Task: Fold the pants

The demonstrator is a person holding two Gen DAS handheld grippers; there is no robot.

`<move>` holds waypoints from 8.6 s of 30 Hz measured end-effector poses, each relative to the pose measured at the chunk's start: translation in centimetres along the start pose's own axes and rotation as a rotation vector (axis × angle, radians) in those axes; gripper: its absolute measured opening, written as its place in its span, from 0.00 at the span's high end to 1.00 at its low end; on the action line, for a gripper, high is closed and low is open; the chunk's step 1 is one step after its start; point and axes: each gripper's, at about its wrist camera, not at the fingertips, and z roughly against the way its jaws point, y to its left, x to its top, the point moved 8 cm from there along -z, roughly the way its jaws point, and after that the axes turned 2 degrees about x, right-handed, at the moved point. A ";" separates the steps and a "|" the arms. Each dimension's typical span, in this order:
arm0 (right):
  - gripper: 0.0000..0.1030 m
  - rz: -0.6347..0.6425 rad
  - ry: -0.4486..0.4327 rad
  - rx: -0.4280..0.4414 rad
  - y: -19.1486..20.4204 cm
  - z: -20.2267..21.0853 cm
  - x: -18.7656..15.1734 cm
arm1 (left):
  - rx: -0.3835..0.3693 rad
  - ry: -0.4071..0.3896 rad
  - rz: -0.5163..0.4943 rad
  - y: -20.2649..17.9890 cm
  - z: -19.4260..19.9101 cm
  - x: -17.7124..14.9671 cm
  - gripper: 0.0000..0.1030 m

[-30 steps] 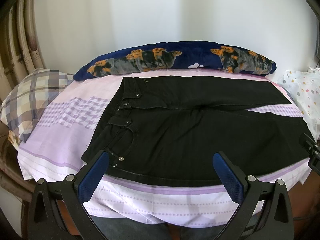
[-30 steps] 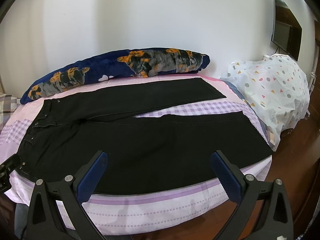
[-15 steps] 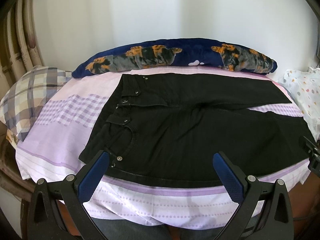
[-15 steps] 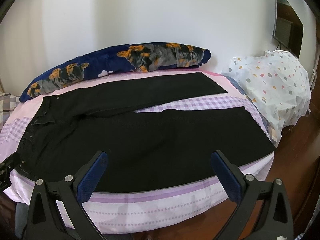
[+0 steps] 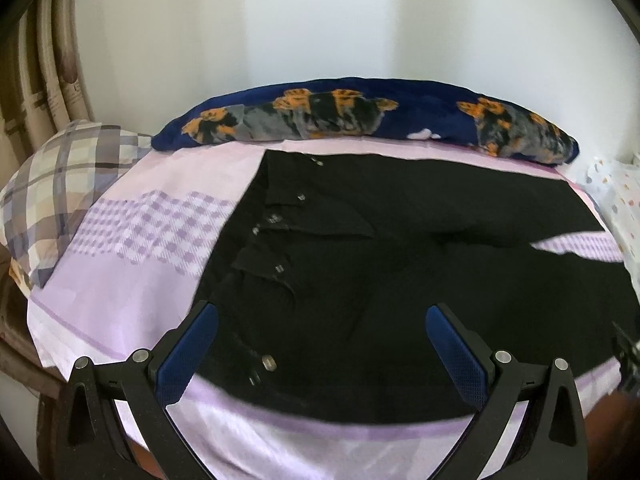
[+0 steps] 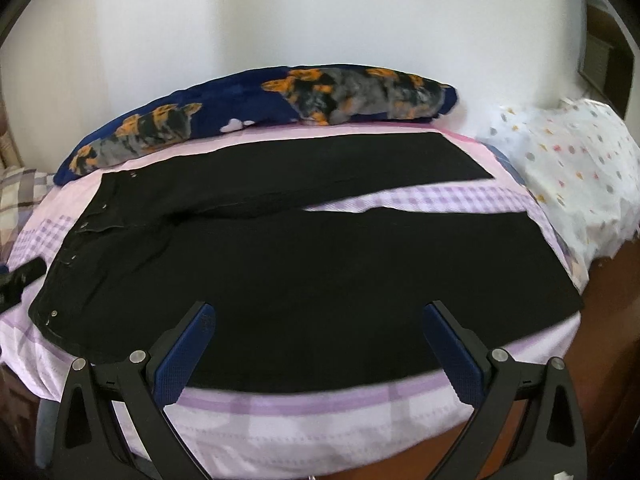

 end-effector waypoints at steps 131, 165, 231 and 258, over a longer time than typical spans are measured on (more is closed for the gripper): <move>0.92 0.569 0.281 0.491 4.4 -12.9 9.4 | -0.594 0.113 0.301 7.8 -5.8 5.8 0.90; 0.48 -0.090 0.303 0.523 1.8 -11.1 0.6 | -0.600 0.347 0.577 6.0 -5.9 -4.7 0.56; 0.96 -0.509 -0.071 0.134 -21.2 -6.9 11.2 | -0.395 0.322 0.275 7.4 -7.7 0.6 0.85; 0.97 -0.659 0.016 0.065 -23.3 -4.7 -0.2 | -0.491 0.439 0.291 8.3 -7.1 -8.0 0.80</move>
